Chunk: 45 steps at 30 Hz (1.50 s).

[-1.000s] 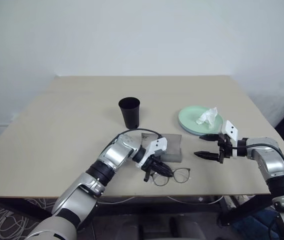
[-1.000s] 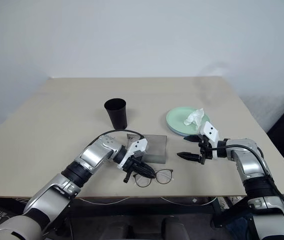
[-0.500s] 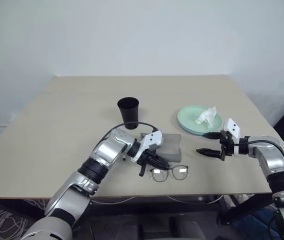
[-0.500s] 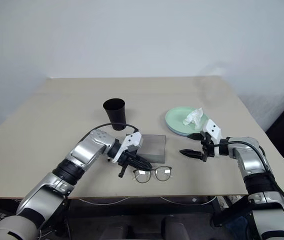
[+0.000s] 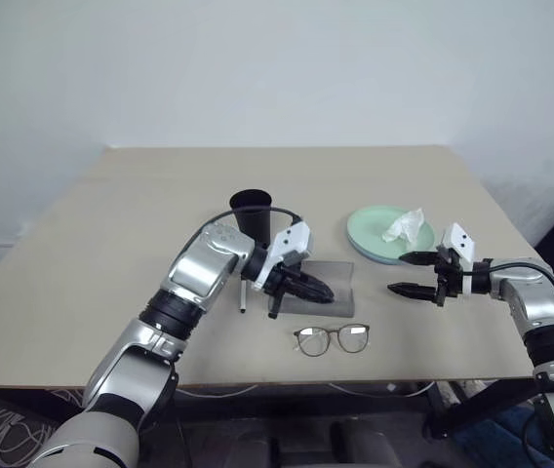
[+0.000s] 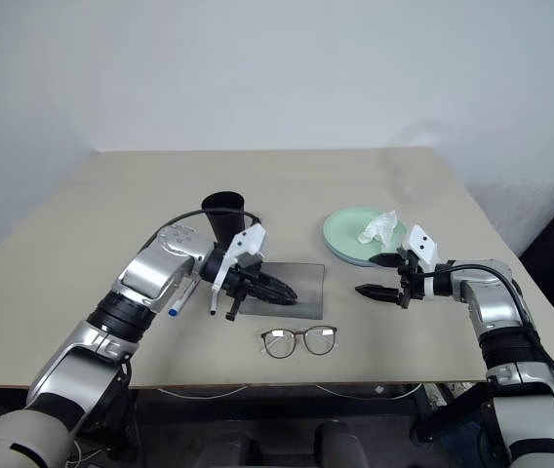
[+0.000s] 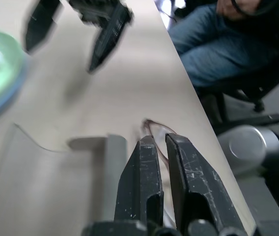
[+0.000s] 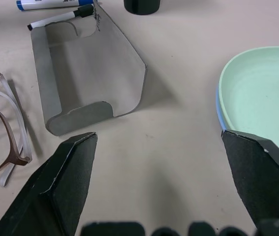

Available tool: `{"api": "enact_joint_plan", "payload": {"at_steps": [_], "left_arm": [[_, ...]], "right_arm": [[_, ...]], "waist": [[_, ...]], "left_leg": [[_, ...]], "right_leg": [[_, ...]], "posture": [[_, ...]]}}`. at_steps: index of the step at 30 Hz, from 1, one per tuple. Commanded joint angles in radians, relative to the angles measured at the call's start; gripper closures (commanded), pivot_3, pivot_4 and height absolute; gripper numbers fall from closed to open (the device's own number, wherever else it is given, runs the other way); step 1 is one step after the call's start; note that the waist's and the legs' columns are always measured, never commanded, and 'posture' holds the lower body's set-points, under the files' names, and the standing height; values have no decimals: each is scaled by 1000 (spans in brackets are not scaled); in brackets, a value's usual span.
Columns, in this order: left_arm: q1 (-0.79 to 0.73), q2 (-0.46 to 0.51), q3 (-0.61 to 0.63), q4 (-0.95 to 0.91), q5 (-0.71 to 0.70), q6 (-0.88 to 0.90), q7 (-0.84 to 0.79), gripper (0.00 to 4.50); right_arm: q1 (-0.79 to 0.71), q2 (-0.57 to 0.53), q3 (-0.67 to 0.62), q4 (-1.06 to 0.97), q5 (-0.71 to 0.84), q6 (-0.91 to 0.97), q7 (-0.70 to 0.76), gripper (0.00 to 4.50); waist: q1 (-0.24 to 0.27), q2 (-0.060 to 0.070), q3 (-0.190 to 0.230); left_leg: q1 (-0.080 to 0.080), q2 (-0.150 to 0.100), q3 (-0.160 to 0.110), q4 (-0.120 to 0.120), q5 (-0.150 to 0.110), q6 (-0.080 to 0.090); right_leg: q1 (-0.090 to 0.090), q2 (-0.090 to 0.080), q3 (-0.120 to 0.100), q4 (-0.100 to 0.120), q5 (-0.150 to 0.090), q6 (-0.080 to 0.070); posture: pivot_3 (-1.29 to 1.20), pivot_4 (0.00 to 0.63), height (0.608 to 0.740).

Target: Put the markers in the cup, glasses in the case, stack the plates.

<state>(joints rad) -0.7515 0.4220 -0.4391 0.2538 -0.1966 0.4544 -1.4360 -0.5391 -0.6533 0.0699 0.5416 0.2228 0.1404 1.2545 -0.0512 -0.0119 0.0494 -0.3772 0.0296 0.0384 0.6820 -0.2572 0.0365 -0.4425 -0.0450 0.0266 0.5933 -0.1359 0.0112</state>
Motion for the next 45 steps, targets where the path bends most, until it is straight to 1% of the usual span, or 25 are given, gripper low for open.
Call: {"api": "enact_joint_plan", "payload": {"at_steps": [1,3,5,7,18,24,27,31,32,38,45], "left_arm": [[-18,-6,-32,-2,34,-47,-13,3031],[-25,-7,-57,16,62,-80,-17,2420],[-37,-15,-73,41,80,-101,-21,2420],[-47,-26,-83,65,92,-115,-24,2420],[-67,-83,-123,195,165,-184,-40,2420],[-70,-113,-115,255,176,-183,-36,2420],[-67,-116,-110,260,181,-184,-41,2993],[-61,-118,-106,258,180,-176,-49,4368],[-58,-118,-106,255,180,-175,-51,4472],[-51,-108,-95,226,168,-168,-67,4472],[-64,-89,-27,140,94,-117,-84,4472]], "right_arm": [[-5,-2,-20,-34,3,-17,-7,109],[2,-1,-21,-43,5,-15,-10,109],[9,-1,-22,-51,7,-13,-15,109],[13,0,-23,-56,7,-11,-21,109],[34,9,-23,-82,8,-6,-49,109],[44,11,-21,-91,9,-3,-58,109],[48,11,-22,-97,10,0,-61,109],[46,10,-23,-94,10,0,-63,109],[46,11,-23,-93,10,0,-63,109],[41,13,-22,-88,9,-1,-66,109],[26,13,-23,-62,4,-8,-70,109]], "waist": [[0,0,0],[0,0,0],[0,0,0],[0,0,0],[-2,0,0],[-1,0,0],[-2,0,0],[-1,0,0],[-1,0,0],[-1,0,0],[-2,0,0]], "left_leg": [[0,0,0,0,0,0],[0,0,0,1,0,0],[0,0,1,1,0,0],[0,0,1,1,0,0],[0,0,0,1,0,0],[0,0,0,1,0,0],[0,0,0,1,0,0],[0,0,0,1,0,0],[0,0,0,1,0,0],[0,0,0,2,1,2],[0,0,0,2,2,3]], "right_leg": [[0,1,1,0,0,0],[0,2,4,0,0,0],[0,8,12,0,0,0],[0,11,16,0,0,0],[0,12,18,0,0,0],[0,12,18,0,0,0],[0,12,18,0,0,0],[0,13,18,0,0,0],[0,13,18,0,0,0],[1,13,19,0,0,0],[1,13,20,0,0,0]], "posture": [[0,0,740],[0,0,740],[0,0,740],[0,0,740],[0,0,740],[0,0,740],[0,0,740],[0,0,740],[0,0,740],[0,0,740],[0,0,740]]}}
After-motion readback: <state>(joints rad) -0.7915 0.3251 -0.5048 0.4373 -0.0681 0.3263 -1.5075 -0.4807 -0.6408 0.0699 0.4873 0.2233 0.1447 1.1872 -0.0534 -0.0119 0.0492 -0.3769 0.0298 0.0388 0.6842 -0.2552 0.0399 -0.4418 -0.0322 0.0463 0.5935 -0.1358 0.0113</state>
